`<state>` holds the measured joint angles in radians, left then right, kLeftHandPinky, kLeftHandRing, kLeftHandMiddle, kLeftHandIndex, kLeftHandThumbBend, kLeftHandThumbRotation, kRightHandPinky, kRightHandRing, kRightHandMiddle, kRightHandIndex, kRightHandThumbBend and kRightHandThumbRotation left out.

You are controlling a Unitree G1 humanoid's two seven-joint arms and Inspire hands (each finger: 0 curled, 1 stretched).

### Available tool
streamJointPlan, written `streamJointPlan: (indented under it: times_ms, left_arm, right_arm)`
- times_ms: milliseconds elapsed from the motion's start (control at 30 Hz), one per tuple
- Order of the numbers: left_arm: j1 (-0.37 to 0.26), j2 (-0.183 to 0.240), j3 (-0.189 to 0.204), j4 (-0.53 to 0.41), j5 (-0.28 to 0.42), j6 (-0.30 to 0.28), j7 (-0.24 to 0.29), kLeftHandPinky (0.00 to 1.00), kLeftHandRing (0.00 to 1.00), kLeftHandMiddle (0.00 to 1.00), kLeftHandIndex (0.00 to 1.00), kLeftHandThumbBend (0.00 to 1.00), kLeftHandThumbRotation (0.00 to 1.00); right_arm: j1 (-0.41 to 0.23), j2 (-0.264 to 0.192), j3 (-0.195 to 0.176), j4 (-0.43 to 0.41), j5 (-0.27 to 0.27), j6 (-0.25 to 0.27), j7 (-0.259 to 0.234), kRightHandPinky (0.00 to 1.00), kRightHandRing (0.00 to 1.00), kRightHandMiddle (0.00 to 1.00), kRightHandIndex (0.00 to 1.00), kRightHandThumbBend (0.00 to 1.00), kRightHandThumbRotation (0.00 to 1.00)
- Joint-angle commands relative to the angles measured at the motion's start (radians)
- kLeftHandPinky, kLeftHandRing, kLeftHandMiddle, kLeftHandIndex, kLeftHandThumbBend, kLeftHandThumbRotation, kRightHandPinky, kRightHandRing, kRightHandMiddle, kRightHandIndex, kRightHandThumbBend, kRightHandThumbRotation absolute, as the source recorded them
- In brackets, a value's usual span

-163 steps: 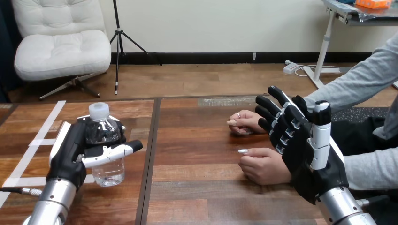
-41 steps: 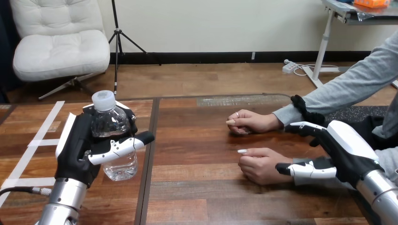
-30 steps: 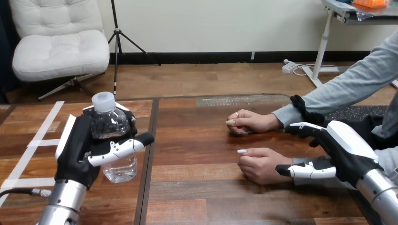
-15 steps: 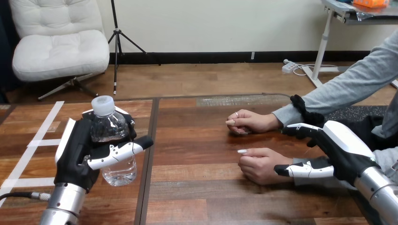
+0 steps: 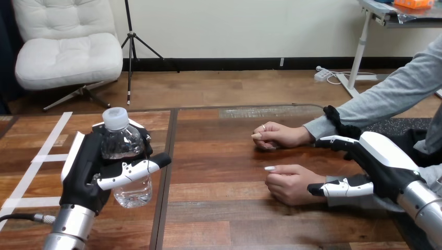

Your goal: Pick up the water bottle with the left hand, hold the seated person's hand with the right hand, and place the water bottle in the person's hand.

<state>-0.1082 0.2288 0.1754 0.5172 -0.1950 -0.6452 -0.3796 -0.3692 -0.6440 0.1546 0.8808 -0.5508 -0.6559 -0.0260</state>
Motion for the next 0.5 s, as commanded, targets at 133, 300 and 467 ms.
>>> streamJointPlan:
  times_ms: [133, 300, 467]
  left_arm:
    - [-0.036, 0.006, 0.005, -0.100, -0.025, -0.003, -0.003, 0.23, 0.28, 0.33, 0.36, 0.71, 0.00]
    - [-0.033, 0.006, 0.006, -0.105, -0.020, -0.004, 0.000, 0.22, 0.27, 0.33, 0.36, 0.71, 0.00]
    - [-0.031, 0.004, 0.006, -0.105, -0.018, -0.010, 0.000, 0.22, 0.27, 0.33, 0.36, 0.71, 0.00]
  right_arm:
    - [-0.093, -0.037, 0.019, 0.015, -0.019, -0.018, -0.029, 0.74, 0.85, 0.85, 0.82, 1.00, 0.55]
    - [-0.103, -0.042, 0.026, 0.026, -0.025, -0.020, -0.026, 0.74, 0.84, 0.85, 0.82, 1.00, 0.53]
    - [-0.111, -0.044, 0.034, 0.036, -0.026, -0.012, -0.021, 0.73, 0.83, 0.84, 0.82, 1.00, 0.51]
